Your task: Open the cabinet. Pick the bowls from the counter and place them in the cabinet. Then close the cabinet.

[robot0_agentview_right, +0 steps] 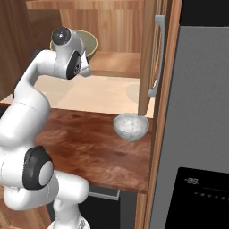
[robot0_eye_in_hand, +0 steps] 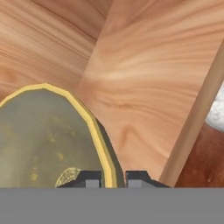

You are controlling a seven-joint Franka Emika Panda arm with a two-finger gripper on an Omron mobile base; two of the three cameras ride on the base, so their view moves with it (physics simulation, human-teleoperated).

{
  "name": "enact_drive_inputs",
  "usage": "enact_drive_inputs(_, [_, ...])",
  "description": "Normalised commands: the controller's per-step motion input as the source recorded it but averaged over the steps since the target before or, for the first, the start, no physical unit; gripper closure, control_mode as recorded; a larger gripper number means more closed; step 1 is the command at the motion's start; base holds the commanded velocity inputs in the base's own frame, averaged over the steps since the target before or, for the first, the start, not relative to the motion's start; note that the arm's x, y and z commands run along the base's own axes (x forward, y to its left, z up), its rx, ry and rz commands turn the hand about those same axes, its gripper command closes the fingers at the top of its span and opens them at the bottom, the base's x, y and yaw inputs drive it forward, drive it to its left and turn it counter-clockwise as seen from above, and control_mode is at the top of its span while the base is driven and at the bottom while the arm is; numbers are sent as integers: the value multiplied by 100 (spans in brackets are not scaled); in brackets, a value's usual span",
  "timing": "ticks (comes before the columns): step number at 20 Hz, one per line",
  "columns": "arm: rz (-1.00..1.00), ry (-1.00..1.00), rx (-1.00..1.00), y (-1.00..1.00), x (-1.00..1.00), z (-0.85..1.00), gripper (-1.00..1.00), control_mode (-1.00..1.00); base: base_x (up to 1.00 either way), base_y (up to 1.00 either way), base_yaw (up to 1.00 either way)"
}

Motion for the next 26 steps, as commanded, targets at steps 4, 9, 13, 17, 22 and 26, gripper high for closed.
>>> enact_drive_inputs(4, [0, 2, -2, 0, 0, -1, 100, -100, 0, 0, 0])
enact_drive_inputs(9, [0, 0, 0, 0, 0, -20, 100, -100, 0, 0, 0])
enact_drive_inputs(13, [0, -2, 0, 0, 5, -34, 100, -100, 0, 0, 0])
enact_drive_inputs(17, [0, -2, 0, 22, 26, -31, -100, -100, 0, 0, 0])
enact_drive_inputs(22, [0, -4, 0, 25, 6, 38, -100, -100, 0, 0, 0])
enact_drive_inputs(26, [0, -14, 0, 27, -10, 83, -100, -100, 0, 0, 0])
